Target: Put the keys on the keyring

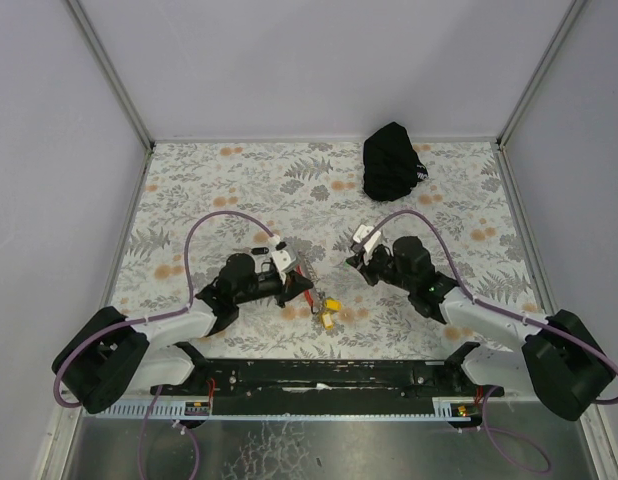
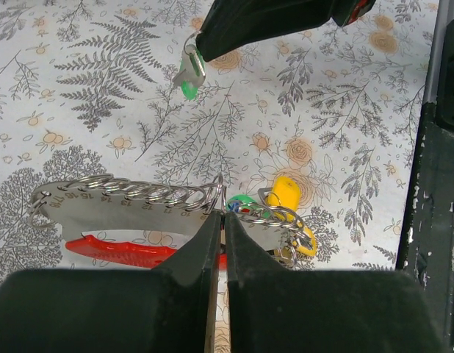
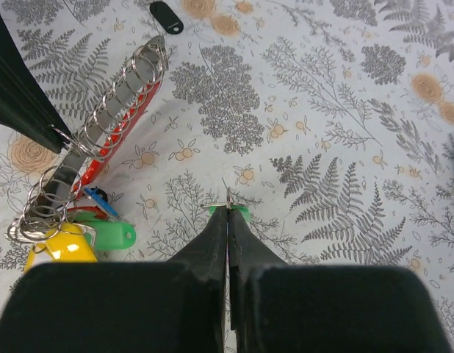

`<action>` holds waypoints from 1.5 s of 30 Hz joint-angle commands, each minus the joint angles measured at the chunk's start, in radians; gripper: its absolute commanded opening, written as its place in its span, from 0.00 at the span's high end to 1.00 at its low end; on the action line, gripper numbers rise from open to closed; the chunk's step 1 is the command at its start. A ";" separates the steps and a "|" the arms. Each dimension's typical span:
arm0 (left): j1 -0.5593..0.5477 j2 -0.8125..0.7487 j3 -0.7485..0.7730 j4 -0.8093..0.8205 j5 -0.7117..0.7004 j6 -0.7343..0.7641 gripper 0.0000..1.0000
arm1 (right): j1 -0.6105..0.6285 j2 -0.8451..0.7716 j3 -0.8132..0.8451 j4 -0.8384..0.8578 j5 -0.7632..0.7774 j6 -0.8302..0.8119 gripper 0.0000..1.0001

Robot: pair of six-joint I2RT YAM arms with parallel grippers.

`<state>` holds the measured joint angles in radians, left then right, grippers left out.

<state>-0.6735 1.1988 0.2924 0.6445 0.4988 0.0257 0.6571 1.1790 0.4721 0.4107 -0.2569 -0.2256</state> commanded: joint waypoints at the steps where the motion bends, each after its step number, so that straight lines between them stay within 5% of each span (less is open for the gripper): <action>1: -0.005 -0.012 0.052 -0.010 0.049 0.083 1.00 | -0.007 -0.044 -0.033 0.180 -0.029 0.024 1.00; 14: -0.003 -0.019 0.067 -0.046 0.126 0.177 1.00 | -0.007 -0.061 -0.166 0.474 -0.096 0.099 1.00; 23: -0.003 -0.015 0.054 -0.018 0.162 0.196 1.00 | -0.007 -0.174 -0.100 0.137 -0.301 -0.088 1.00; 32: -0.009 0.020 0.048 0.009 0.213 0.233 1.00 | -0.003 -0.123 -0.062 0.070 -0.472 -0.123 1.00; 45: -0.086 0.081 0.048 0.055 0.107 0.273 1.00 | 0.025 -0.028 -0.066 0.070 -0.466 -0.111 1.00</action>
<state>-0.7528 1.2778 0.3328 0.5774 0.6334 0.2745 0.6685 1.1378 0.3779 0.4534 -0.6994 -0.3317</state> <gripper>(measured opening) 0.009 0.011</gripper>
